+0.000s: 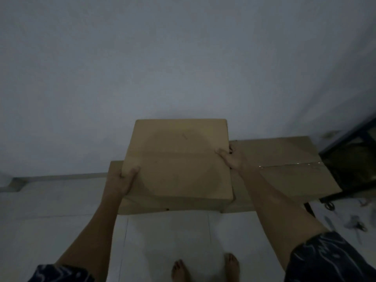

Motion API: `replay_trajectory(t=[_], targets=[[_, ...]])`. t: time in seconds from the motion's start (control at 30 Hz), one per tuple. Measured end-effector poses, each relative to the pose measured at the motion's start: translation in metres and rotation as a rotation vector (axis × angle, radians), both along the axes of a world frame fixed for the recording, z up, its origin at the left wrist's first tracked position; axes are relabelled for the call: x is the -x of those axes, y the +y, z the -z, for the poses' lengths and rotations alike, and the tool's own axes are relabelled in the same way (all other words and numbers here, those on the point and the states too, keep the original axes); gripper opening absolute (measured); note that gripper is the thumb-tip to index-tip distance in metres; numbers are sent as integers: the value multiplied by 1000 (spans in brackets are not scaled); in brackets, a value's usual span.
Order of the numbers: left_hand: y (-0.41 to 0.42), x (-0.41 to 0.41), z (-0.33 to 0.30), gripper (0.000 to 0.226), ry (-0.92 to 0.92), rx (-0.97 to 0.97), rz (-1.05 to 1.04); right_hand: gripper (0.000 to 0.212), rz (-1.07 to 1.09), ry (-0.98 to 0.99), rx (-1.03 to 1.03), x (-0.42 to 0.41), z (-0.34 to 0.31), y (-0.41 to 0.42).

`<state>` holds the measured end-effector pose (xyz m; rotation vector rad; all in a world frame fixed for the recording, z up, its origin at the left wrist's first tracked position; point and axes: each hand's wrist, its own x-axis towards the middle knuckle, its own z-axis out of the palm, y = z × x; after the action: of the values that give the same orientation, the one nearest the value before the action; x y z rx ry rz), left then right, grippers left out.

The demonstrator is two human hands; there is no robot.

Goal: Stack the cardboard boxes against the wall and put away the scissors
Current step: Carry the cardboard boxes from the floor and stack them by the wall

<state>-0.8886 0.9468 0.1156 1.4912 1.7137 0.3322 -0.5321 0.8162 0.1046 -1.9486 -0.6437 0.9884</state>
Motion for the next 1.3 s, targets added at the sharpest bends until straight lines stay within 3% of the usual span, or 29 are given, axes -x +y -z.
replay_trajectory(t=[0.1,0.27,0.37,0.43,0.57,0.7,0.83,1.0,1.17,1.3], targets=[[6,2,34,109,-11,51,11,55,35,6,52,6,25,0],[19,-16,95,108,-64,114,30,52,69,-123,95,-11,65,14],[31,-23,150,95,-38,150,27,55,17,-180,110,-25,93,25],[29,-40,147,88,-24,157,46,55,20,-214,111,-32,107,32],[31,-77,163,49,-193,193,30,68,-26,-104,193,-57,155,45],[34,-90,201,51,-277,260,17,54,-39,-209,225,-70,190,40],[28,-95,225,53,-264,240,-12,78,-173,-370,300,-79,199,44],[29,-95,231,53,-107,55,100,83,-258,-352,344,-85,206,47],[34,-106,203,65,254,-167,185,79,-208,-330,364,-78,183,30],[16,-139,161,51,344,-301,467,97,-317,-378,443,-105,202,-3]])
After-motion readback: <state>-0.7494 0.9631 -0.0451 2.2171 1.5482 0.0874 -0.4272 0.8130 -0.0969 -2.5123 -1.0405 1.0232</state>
